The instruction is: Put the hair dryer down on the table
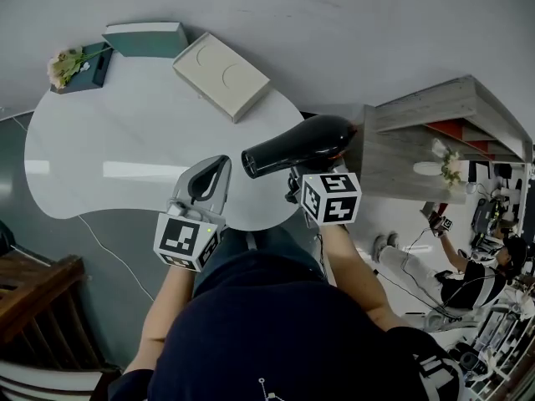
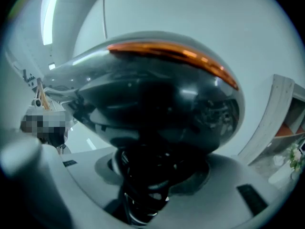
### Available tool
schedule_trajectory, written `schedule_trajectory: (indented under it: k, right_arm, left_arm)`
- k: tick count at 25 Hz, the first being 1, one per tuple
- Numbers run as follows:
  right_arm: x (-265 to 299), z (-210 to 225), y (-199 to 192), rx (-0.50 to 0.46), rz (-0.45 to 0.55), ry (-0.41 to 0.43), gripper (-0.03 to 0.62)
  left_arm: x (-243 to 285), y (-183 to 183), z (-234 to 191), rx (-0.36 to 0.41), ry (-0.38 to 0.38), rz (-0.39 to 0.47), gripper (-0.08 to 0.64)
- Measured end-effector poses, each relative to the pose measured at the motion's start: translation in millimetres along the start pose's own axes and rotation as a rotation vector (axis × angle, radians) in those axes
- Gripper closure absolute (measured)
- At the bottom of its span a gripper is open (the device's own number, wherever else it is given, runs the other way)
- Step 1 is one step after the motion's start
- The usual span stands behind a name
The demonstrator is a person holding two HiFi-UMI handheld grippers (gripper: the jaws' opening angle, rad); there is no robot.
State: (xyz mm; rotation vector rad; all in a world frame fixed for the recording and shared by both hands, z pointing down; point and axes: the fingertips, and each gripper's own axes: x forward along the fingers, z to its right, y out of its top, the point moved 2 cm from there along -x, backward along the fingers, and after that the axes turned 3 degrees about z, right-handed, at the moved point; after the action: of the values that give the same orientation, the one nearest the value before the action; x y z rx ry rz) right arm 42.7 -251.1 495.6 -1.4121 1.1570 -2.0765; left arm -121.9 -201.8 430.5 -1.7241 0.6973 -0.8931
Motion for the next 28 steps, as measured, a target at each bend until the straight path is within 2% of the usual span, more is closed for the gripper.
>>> schedule_trajectory:
  k: [3, 5, 6, 8, 9, 13, 15, 17, 21, 24, 28]
  right_arm:
    - [5, 3, -10, 0.000, -0.043, -0.007, 0.373]
    - [9, 5, -15, 0.003, -0.066, -0.009, 0.373]
    - [11, 6, -18, 0.003, -0.076, -0.009, 0.373]
    - [14, 7, -23, 0.004, -0.092, -0.011, 0.373]
    - [15, 8, -26, 0.005, -0.099, -0.013, 0.373]
    - [21, 12, -35, 0.015, -0.128, -0.022, 0.373]
    - [24, 14, -38, 0.014, -0.143, -0.024, 0.373]
    - [28, 14, -41, 0.005, -0.156, -0.021, 0.373]
    - [33, 13, -45, -0.006, -0.169, -0.012, 0.373]
    - [37, 12, -48, -0.006, -0.181, -0.008, 0.373]
    - [42, 13, -56, -0.005, -0.213, -0.006, 0.373]
  left_arm:
    - [4, -8, 3, -0.009, -0.031, -0.027, 0.549]
    - [6, -14, 8, 0.000, -0.083, -0.045, 0.546]
    - [8, -16, 11, 0.006, -0.114, -0.052, 0.523]
    - [10, -18, 18, 0.007, -0.176, -0.057, 0.392]
    - [10, -18, 21, 0.005, -0.198, -0.055, 0.368]
    - [14, -14, 27, -0.019, -0.226, -0.059, 0.353]
    - [17, -16, 27, -0.006, -0.241, -0.052, 0.351]
    - [22, -19, 23, -0.001, -0.237, -0.048, 0.350]
    - [32, -23, 6, -0.052, -0.166, -0.062, 0.353]
    - [36, -28, 1, -0.072, -0.161, -0.069, 0.398]
    - [40, -39, -2, -0.079, -0.149, -0.101, 0.411]
